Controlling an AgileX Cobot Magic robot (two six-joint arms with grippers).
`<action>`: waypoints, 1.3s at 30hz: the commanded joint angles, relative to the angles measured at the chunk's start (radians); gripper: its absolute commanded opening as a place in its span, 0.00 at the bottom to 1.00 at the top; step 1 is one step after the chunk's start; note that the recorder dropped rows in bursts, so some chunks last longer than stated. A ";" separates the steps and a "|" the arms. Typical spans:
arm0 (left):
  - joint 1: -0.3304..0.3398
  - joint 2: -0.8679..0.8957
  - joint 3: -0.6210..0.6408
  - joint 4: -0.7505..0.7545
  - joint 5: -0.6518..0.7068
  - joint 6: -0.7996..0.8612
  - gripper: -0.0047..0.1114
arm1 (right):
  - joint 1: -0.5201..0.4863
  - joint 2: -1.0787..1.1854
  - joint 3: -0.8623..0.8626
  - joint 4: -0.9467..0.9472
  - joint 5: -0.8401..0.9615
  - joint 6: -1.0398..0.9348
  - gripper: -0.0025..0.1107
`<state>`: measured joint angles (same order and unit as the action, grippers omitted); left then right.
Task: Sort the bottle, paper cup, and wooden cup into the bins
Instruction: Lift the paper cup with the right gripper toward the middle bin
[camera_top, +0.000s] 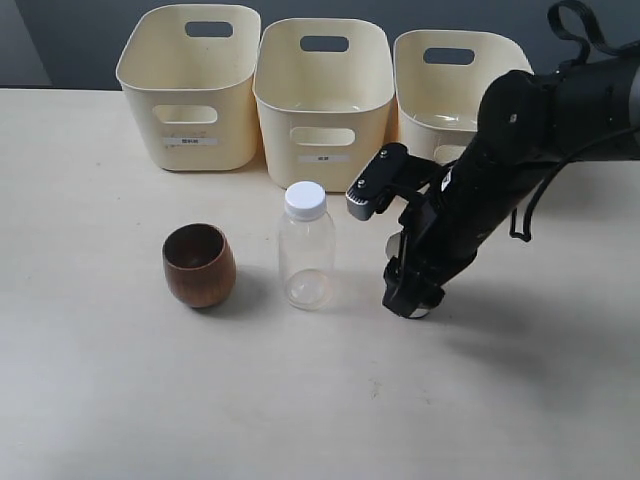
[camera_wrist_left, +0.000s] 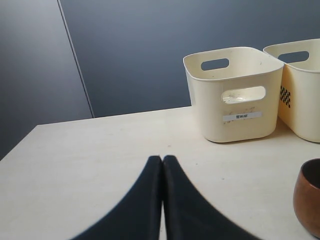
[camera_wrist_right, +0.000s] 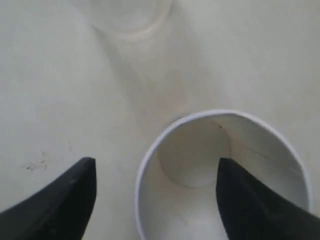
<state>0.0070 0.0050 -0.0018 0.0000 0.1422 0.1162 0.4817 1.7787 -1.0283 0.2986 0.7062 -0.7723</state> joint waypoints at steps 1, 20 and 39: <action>0.000 -0.005 0.002 0.000 -0.007 -0.002 0.04 | -0.002 0.023 -0.006 -0.002 -0.003 0.010 0.46; 0.000 -0.005 0.002 0.000 -0.007 -0.002 0.04 | -0.002 0.000 -0.073 -0.087 0.043 0.006 0.02; 0.000 -0.005 0.002 0.000 -0.007 -0.002 0.04 | -0.002 -0.236 -0.230 0.087 -0.360 0.026 0.02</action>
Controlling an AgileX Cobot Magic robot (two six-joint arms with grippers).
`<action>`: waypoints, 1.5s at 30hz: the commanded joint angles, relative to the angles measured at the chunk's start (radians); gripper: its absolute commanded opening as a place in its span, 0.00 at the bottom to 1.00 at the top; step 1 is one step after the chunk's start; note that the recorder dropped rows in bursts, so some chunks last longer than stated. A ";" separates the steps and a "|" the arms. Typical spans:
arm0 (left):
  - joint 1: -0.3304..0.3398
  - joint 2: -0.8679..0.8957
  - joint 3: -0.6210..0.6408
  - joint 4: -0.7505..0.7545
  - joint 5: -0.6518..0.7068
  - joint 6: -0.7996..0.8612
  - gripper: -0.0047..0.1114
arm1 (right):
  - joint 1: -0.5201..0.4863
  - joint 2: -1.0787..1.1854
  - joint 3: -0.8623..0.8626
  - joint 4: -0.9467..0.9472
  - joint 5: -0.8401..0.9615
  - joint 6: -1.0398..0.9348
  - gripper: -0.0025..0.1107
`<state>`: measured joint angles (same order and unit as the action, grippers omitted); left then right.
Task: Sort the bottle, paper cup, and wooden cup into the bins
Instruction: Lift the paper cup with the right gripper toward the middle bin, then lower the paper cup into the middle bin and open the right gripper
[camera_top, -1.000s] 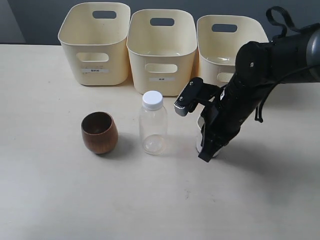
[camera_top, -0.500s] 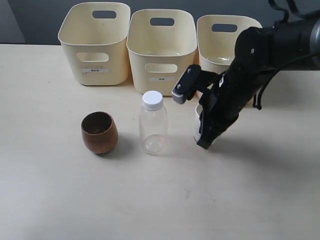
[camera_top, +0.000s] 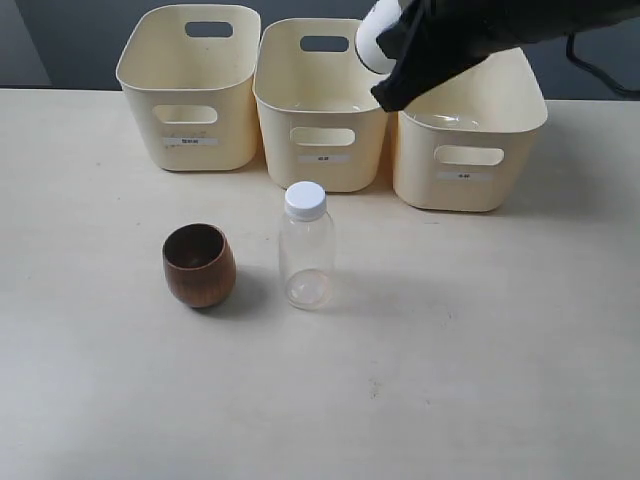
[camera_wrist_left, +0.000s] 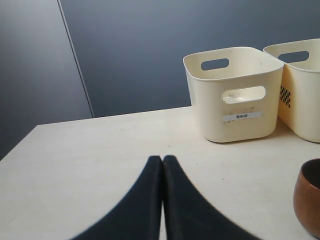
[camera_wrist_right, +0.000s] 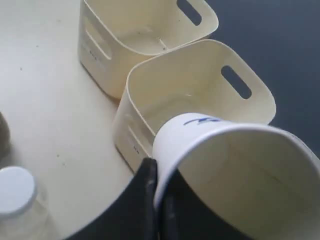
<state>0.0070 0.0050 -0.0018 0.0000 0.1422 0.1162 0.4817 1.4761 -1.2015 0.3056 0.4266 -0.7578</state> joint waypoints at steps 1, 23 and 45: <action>0.000 -0.005 0.002 0.000 -0.007 -0.002 0.04 | -0.002 0.083 -0.072 0.082 -0.092 0.011 0.02; 0.000 -0.005 0.002 0.000 -0.007 -0.002 0.04 | -0.004 0.523 -0.389 0.084 -0.098 0.011 0.02; 0.000 -0.005 0.002 0.000 -0.007 -0.002 0.04 | -0.004 0.553 -0.389 0.066 -0.187 0.029 0.02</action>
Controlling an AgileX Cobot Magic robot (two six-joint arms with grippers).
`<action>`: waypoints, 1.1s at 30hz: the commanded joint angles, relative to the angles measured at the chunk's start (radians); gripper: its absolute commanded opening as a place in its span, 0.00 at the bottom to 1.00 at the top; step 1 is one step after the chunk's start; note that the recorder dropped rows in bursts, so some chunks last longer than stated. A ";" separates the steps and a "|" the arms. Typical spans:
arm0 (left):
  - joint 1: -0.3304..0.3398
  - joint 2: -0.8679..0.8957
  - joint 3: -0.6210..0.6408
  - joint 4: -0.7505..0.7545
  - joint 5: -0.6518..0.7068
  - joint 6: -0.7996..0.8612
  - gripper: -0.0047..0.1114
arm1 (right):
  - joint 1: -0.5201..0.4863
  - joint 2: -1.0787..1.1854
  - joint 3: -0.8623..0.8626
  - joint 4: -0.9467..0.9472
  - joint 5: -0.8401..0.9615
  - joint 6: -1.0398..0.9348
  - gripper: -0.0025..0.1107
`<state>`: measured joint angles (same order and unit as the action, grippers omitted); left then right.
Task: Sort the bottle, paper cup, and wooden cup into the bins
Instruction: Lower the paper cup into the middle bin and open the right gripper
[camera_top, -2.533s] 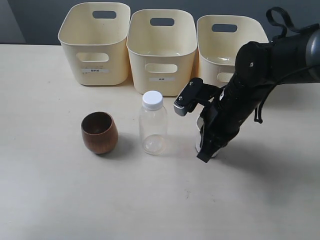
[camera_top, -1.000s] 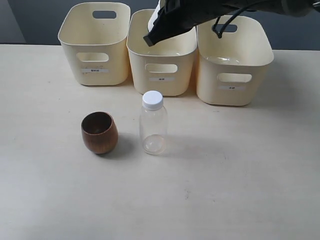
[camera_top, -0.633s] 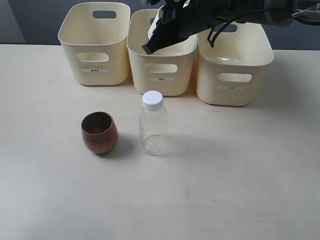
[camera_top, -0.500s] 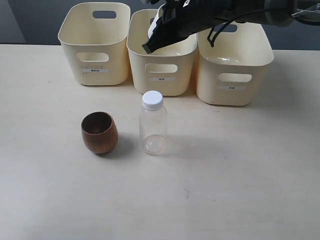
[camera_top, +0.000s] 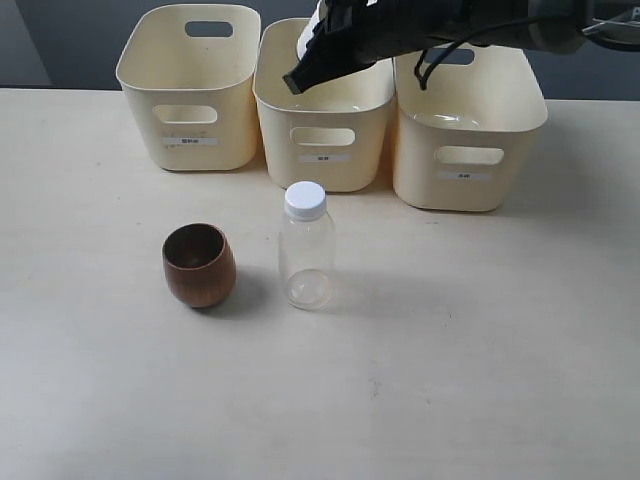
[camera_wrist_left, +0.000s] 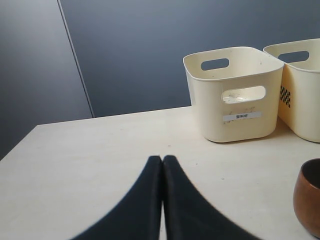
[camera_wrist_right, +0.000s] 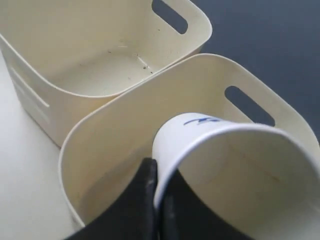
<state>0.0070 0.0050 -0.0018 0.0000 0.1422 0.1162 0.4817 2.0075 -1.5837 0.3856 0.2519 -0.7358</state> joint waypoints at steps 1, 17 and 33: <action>0.000 -0.005 0.002 0.000 -0.007 -0.002 0.04 | -0.004 0.030 -0.006 -0.014 -0.015 0.007 0.02; 0.000 -0.005 0.002 0.000 -0.007 -0.002 0.04 | -0.005 0.068 -0.006 -0.021 -0.020 0.007 0.21; 0.000 -0.005 0.002 0.000 -0.007 -0.002 0.04 | -0.005 0.059 -0.006 -0.017 0.016 0.040 0.48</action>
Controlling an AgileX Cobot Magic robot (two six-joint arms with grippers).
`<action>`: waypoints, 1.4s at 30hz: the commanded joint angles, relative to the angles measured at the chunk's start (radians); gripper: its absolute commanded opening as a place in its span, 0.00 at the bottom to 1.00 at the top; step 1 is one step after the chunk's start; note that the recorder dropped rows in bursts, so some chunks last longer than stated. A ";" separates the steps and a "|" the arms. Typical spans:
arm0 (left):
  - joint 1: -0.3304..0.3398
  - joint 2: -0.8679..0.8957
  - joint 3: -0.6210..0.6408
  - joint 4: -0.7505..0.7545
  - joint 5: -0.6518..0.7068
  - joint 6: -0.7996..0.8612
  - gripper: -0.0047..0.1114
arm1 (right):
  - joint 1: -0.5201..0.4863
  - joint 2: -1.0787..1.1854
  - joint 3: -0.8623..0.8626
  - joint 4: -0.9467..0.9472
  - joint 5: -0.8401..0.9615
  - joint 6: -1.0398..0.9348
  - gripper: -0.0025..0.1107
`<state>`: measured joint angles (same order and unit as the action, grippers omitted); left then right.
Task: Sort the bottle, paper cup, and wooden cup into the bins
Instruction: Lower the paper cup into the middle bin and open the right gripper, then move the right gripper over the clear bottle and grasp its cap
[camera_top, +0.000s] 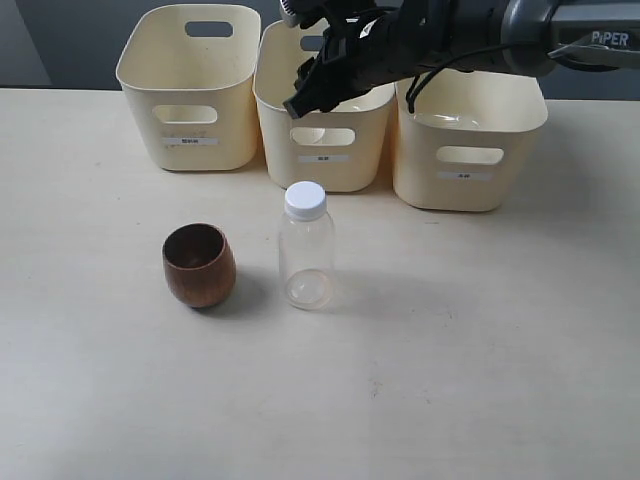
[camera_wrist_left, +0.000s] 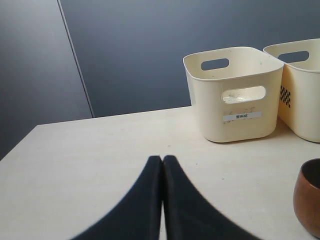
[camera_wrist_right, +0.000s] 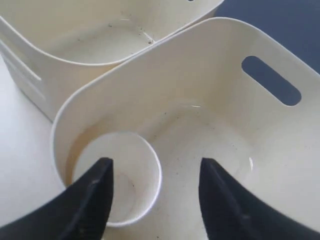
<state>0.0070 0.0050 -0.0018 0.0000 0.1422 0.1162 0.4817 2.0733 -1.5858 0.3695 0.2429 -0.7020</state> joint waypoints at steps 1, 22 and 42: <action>0.000 -0.005 0.002 0.000 -0.007 -0.002 0.04 | -0.005 -0.011 -0.004 0.002 0.035 0.006 0.48; 0.000 -0.005 0.002 0.000 -0.007 -0.002 0.04 | -0.005 -0.249 -0.004 0.083 0.582 -0.001 0.53; 0.000 -0.005 0.002 0.000 -0.007 -0.002 0.04 | -0.003 -0.174 -0.004 0.209 0.778 -0.002 0.69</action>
<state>0.0070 0.0050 -0.0018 0.0000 0.1422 0.1162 0.4817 1.8875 -1.5858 0.5746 1.0320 -0.7003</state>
